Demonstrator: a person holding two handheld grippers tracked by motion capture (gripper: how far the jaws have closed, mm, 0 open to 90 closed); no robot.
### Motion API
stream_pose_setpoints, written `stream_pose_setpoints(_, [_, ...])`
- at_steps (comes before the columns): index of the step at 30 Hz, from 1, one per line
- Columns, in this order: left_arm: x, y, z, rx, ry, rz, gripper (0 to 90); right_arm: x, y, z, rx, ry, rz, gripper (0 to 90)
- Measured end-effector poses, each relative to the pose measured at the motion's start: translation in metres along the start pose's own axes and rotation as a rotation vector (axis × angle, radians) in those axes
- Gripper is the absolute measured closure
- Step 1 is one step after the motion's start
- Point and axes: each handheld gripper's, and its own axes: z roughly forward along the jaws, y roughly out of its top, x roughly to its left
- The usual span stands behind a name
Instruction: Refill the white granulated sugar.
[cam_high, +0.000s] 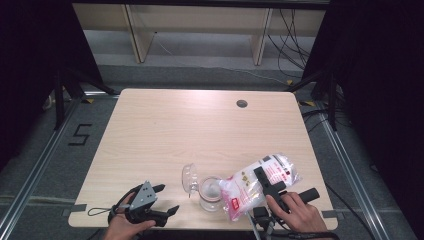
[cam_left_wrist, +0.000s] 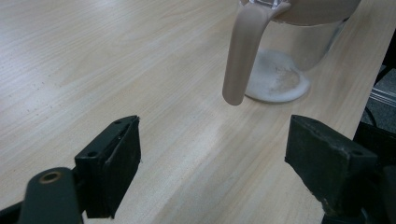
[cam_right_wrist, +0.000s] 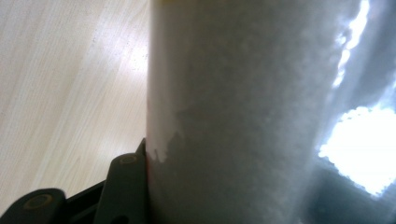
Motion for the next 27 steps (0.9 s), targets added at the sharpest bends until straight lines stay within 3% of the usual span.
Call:
stream_pose_setpoints(13, [0.0009,0.0004,-0.0003,0.013,-0.002,0.010,17.9,-0.0006,0.0001,0.0006,-0.006,0.005,-0.006,52.3])
stream_pose_setpoints(15, [0.0007,0.0003,-0.0002,0.013,-0.003,0.006,17.9,-0.0007,0.0000,0.0005,-0.005,0.004,-0.002,52.3])
stream_pose_setpoints(16, [0.0008,0.0002,-0.0002,0.012,-0.003,0.006,17.9,0.0014,-0.0003,0.0000,0.002,0.007,0.028,52.4])
stream_pose_setpoints(21, [0.0008,0.0002,-0.0002,0.011,-0.004,0.006,17.9,-0.0016,-0.0005,0.0010,-0.015,0.002,-0.013,52.7])
stream_pose_setpoints(27, [0.0000,0.0002,-0.0001,0.000,0.000,0.000,17.9,-0.0015,-0.0007,0.0010,-0.010,0.004,-0.010,53.0])
